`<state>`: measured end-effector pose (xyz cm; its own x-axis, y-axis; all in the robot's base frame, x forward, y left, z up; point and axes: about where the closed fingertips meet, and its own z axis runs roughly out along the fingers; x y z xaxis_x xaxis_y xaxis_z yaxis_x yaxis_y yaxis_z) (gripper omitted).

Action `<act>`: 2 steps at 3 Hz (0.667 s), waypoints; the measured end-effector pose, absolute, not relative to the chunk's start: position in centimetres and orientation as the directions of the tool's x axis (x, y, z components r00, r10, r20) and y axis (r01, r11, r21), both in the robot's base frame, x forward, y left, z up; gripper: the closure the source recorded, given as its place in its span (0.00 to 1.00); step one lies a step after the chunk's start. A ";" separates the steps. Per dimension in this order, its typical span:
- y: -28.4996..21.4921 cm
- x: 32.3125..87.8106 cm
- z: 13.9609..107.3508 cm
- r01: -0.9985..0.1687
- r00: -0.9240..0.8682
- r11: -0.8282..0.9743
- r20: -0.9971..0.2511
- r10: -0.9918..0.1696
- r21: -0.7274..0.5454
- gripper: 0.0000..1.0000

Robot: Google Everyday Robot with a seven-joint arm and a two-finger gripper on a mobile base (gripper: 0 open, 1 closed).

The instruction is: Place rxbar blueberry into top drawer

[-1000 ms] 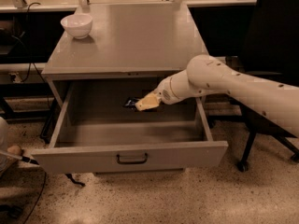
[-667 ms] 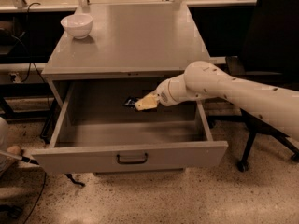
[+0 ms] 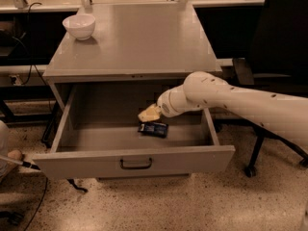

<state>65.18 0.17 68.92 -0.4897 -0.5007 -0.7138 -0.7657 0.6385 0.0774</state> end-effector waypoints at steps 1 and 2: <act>-0.2 64.4 68.0 -0.774 -0.494 0.629 -0.694 -0.524 0.077 0.00; -2.7 63.9 69.4 -0.777 -0.490 0.627 -0.688 -0.535 0.065 0.00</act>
Offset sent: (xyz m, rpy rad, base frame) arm -0.0210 -0.0848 0.0326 -0.0687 0.0123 0.0225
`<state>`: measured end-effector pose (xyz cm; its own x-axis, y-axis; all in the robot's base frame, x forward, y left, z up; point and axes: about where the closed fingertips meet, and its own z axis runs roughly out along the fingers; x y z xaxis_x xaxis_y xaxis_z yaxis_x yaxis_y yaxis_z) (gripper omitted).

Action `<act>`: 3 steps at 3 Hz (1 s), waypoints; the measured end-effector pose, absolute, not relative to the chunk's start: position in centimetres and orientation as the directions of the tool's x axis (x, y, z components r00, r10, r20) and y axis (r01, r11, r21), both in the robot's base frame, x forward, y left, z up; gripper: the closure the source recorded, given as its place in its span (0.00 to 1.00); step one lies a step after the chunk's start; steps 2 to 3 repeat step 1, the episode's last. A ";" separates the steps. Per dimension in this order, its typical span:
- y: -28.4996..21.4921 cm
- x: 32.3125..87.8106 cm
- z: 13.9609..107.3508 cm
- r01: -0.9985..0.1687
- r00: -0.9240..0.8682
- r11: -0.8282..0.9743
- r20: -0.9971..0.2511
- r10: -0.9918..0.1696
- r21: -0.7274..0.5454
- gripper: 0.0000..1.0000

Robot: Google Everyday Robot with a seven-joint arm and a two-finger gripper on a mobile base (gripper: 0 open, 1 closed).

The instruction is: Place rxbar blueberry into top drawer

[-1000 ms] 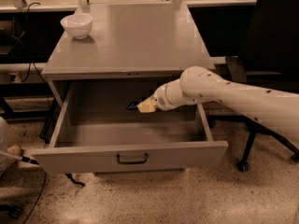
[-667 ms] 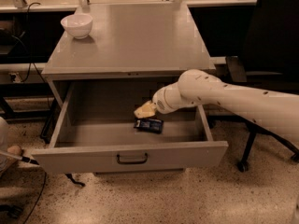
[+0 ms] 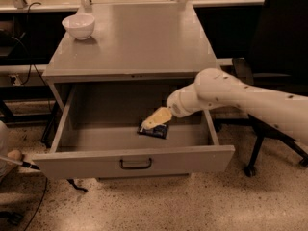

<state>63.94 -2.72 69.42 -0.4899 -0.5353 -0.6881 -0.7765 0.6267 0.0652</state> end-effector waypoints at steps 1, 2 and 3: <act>-7.2 63.0 71.8 -0.757 -0.500 0.651 -0.685 -0.530 0.050 0.00; -7.2 63.0 71.8 -0.757 -0.500 0.651 -0.685 -0.530 0.050 0.00; -7.2 63.0 71.8 -0.757 -0.500 0.651 -0.685 -0.530 0.050 0.00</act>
Offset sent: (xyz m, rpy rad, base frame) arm 0.0000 0.0000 0.0000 0.0000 0.0000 0.0000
